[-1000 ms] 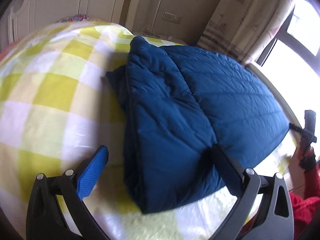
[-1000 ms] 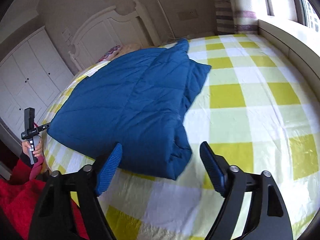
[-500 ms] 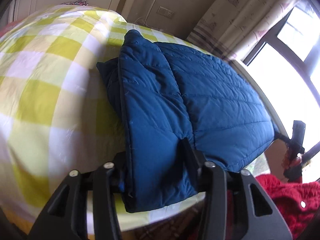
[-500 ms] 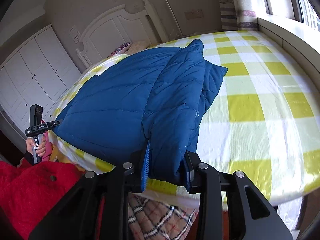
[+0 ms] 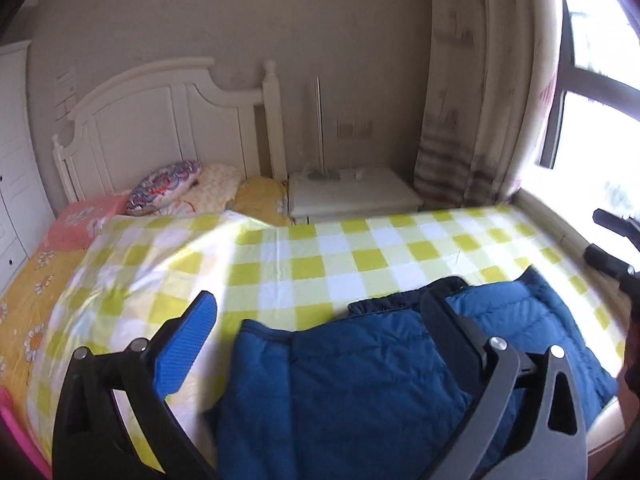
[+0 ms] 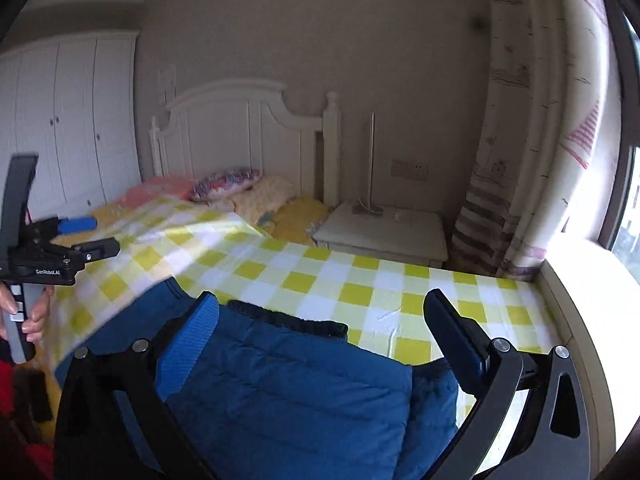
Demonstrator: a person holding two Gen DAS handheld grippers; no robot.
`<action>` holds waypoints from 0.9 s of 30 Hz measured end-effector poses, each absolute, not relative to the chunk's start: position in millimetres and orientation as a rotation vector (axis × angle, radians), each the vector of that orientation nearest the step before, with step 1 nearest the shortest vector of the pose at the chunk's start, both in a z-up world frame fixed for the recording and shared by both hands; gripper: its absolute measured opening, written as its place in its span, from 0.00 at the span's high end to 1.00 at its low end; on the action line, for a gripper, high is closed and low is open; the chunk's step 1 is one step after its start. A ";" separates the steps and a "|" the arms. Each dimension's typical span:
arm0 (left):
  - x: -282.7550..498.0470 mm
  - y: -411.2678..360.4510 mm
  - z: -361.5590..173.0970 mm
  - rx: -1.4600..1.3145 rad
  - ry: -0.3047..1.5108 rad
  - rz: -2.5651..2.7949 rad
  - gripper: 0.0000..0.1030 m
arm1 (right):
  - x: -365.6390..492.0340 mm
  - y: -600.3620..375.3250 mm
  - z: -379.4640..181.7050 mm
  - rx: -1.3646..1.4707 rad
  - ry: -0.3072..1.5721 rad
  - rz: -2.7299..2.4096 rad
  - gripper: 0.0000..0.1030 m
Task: Fold large clothes
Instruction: 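Press the folded jacket flat with both tools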
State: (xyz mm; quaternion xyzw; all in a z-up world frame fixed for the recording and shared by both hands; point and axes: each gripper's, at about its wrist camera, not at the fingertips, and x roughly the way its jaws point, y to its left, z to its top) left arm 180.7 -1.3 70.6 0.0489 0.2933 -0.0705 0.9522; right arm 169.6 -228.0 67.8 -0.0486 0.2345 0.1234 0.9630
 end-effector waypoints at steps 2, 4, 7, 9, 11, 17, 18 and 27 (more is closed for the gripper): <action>221.4 -25.7 35.9 0.142 0.706 -0.138 0.03 | 212.4 -195.2 38.9 -0.171 0.606 0.273 0.29; 248.0 -27.6 3.5 0.153 0.763 -0.129 0.03 | 242.2 -183.9 10.9 -0.178 0.697 0.286 0.36; 283.9 -40.8 -53.0 0.174 0.820 -0.149 0.03 | 287.0 -180.6 -53.8 -0.264 0.810 0.210 0.37; 309.8 -43.8 -98.5 0.162 0.954 -0.140 0.02 | 309.3 -200.4 -94.8 -0.102 0.924 0.248 0.35; 316.2 -32.5 -101.0 0.075 0.953 -0.169 0.02 | 314.2 -211.1 -96.7 -0.042 0.926 0.240 0.36; 316.5 -25.3 -105.2 0.024 0.956 -0.201 0.02 | 317.2 -214.3 -106.9 -0.048 0.914 0.241 0.34; 316.4 -24.6 -104.6 0.020 0.955 -0.204 0.02 | 314.9 -215.3 -106.7 -0.046 0.913 0.242 0.34; 314.0 -23.5 -101.1 0.008 0.951 -0.212 0.02 | 308.2 -204.3 -96.7 -0.074 0.916 0.216 0.32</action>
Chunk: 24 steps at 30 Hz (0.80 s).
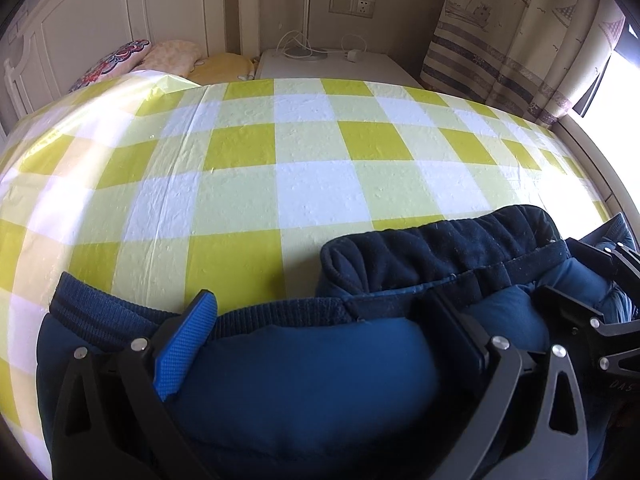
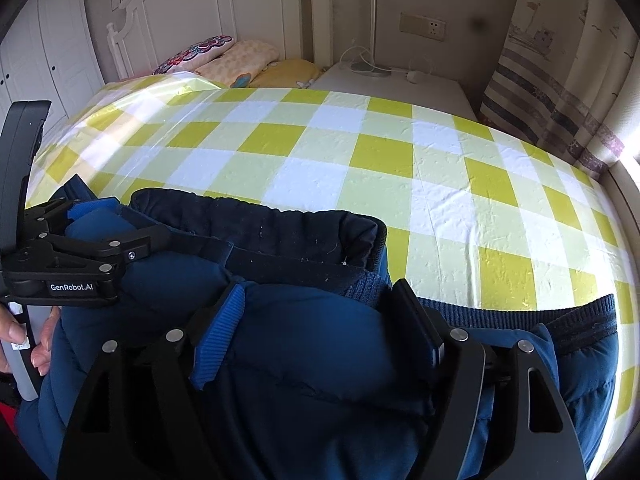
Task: Fold large clothes
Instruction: 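Press the folded jacket flat with both tools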
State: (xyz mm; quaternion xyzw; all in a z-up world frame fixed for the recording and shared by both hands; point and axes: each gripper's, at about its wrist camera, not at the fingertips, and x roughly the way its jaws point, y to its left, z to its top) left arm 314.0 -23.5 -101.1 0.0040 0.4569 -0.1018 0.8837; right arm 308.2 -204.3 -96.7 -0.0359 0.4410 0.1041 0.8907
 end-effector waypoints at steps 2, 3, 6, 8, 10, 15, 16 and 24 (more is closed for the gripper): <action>314.0 -23.3 -101.1 0.009 0.950 -0.213 0.02 | 309.7 -207.0 -93.2 -0.067 0.930 0.217 0.32; 313.4 -23.3 -100.6 0.009 0.950 -0.214 0.02 | 309.2 -209.1 -90.1 -0.071 0.930 0.211 0.32; 312.9 -22.4 -100.3 0.006 0.948 -0.216 0.02 | 299.1 -230.0 -70.4 -0.087 0.872 0.136 0.29; 313.2 -22.6 -100.2 0.006 0.948 -0.216 0.02 | 292.4 -260.7 -62.5 -0.054 0.846 0.044 0.22; 313.6 -21.8 -100.4 0.003 0.949 -0.220 0.02 | 289.7 -300.8 -71.8 0.007 0.875 -0.050 0.22; 314.5 -20.9 -100.3 -0.006 0.951 -0.227 0.02 | 293.3 -350.7 -104.4 0.260 0.911 0.025 0.21; 315.0 -21.6 -100.5 0.000 0.954 -0.224 0.02 | 294.9 -346.1 -105.2 0.231 0.915 0.013 0.20; 275.7 -71.6 -32.2 0.056 0.839 -0.281 0.03 | 296.4 -338.0 -107.4 0.178 0.913 -0.005 0.20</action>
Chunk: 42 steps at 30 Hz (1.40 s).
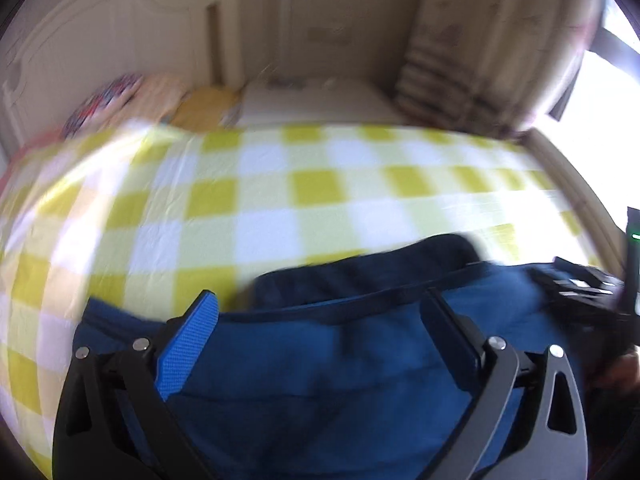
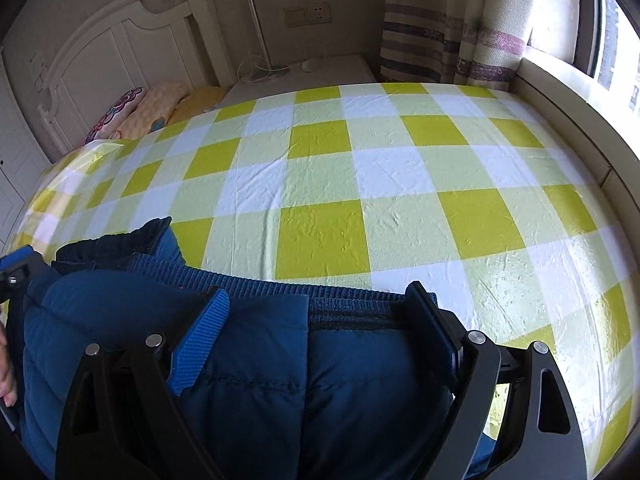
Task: Fold large clothes
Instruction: 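Press the folded jacket flat with both tools, then smooth the top of the folded jacket with both tools open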
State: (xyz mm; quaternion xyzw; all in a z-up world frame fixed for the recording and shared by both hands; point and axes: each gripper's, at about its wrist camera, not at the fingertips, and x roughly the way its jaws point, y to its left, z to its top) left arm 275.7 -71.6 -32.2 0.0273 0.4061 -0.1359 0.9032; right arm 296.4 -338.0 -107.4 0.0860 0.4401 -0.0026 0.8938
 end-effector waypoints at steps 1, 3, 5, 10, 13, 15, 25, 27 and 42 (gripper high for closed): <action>267.0 -89.5 -26.5 0.097 0.811 -0.310 0.03 | 296.5 -338.1 -107.7 0.179 0.912 -0.005 0.20; 258.8 -126.4 -37.1 0.215 0.786 -0.329 0.02 | 296.2 -337.5 -108.2 0.182 0.911 -0.004 0.20; 269.4 -152.6 -77.8 0.322 0.906 -0.305 0.02 | 295.7 -337.9 -108.1 0.186 0.908 -0.002 0.20; 282.3 -111.3 -78.7 0.069 0.958 -0.427 0.03 | 294.2 -338.5 -107.5 0.192 0.906 -0.005 0.20; 276.5 -72.2 -61.2 0.035 0.888 -0.357 0.04 | 294.2 -337.8 -107.1 0.197 0.903 -0.002 0.20; 278.7 -34.7 -55.5 0.015 0.864 -0.244 0.04 | 293.9 -338.6 -107.4 0.196 0.903 -0.002 0.20; 297.3 49.9 -83.9 0.025 0.925 -0.052 0.04 | 293.2 -338.5 -107.2 0.198 0.900 -0.002 0.20; 297.3 52.7 -85.0 0.004 0.925 -0.059 0.03 | 293.7 -336.9 -106.8 0.188 0.905 -0.008 0.20; 292.5 64.1 -85.3 -0.043 0.914 -0.073 0.03 | 251.2 -126.1 -90.2 -0.349 0.876 0.271 0.10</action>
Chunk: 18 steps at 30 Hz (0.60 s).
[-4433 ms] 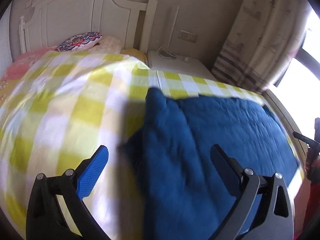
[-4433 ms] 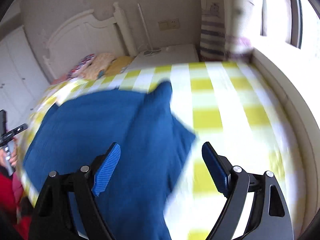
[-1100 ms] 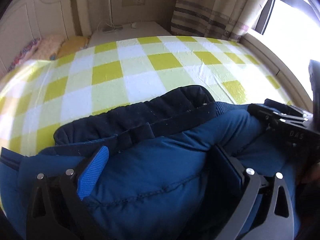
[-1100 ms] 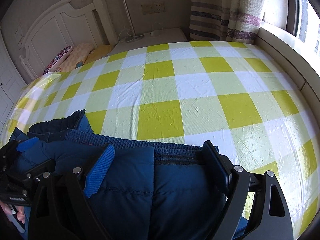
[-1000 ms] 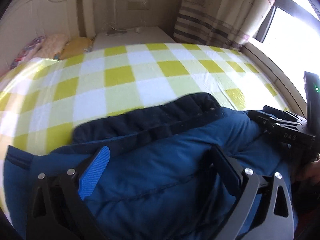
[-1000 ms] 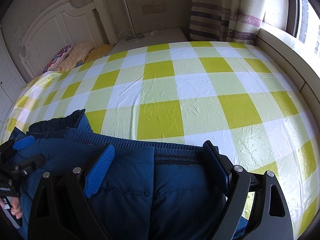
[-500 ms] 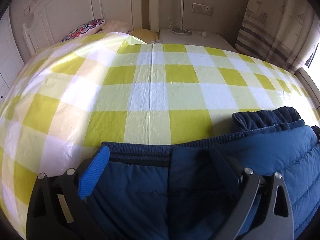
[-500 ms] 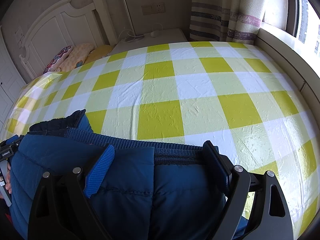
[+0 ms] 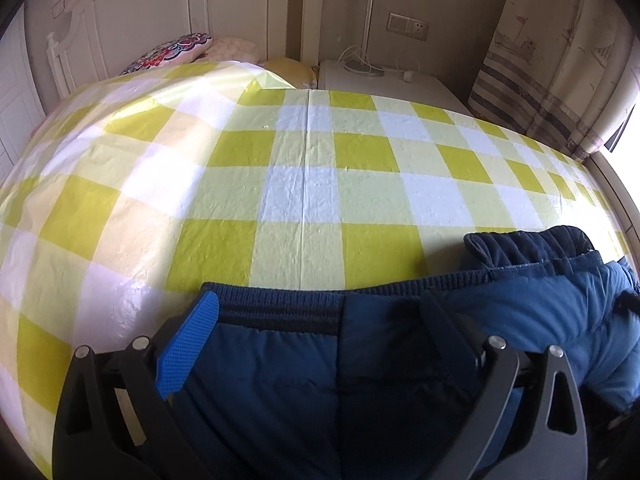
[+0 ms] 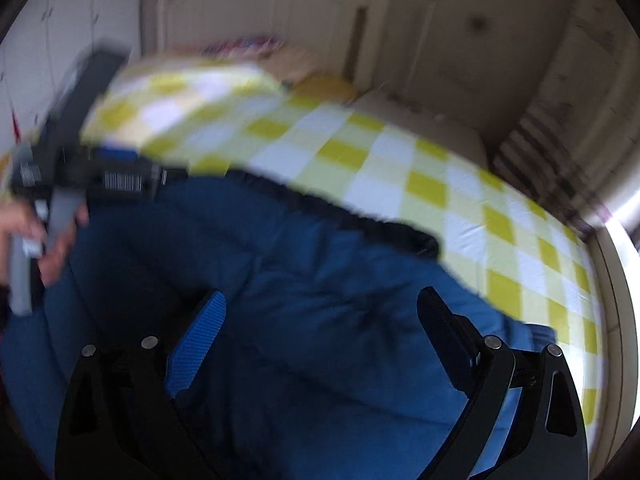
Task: Fold large clothes
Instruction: 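Smooth the top of the folded jacket with both tools open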
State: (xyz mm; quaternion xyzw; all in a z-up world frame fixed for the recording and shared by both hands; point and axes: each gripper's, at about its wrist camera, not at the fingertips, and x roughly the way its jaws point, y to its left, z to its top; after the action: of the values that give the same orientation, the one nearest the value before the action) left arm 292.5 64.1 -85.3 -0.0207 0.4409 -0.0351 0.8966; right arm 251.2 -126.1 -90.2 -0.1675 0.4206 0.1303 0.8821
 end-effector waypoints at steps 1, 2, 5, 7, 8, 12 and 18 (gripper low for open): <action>291.8 65.7 -85.3 -0.046 0.913 -0.071 0.03 | 253.0 -122.8 -98.6 -0.356 0.879 0.270 0.09; 292.0 67.0 -84.9 -0.054 0.912 -0.073 0.03 | 255.1 -127.8 -97.7 -0.326 0.887 0.279 0.08; 293.3 67.8 -85.2 -0.055 0.914 -0.072 0.03 | 258.4 -157.1 -93.4 -0.197 0.921 0.307 0.09; 292.8 69.1 -84.9 -0.060 0.911 -0.073 0.03 | 249.8 -183.3 -82.8 -0.179 0.893 0.212 0.09; 292.7 69.6 -84.9 -0.063 0.911 -0.073 0.03 | 245.3 -195.6 -77.3 -0.157 0.876 0.176 0.09; 292.5 69.6 -85.3 -0.061 0.911 -0.073 0.03 | 228.9 -277.1 -68.9 -0.023 0.841 -0.037 0.08; 292.6 70.2 -85.6 -0.059 0.909 -0.071 0.03 | 233.1 -355.9 -113.6 0.312 0.934 0.026 0.07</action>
State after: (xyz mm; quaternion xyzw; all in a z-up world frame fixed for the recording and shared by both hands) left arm 292.6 70.2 -85.6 -0.0285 0.4388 -0.0344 0.8975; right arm 233.1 -355.9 -113.6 0.1495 0.4482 0.0125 0.8812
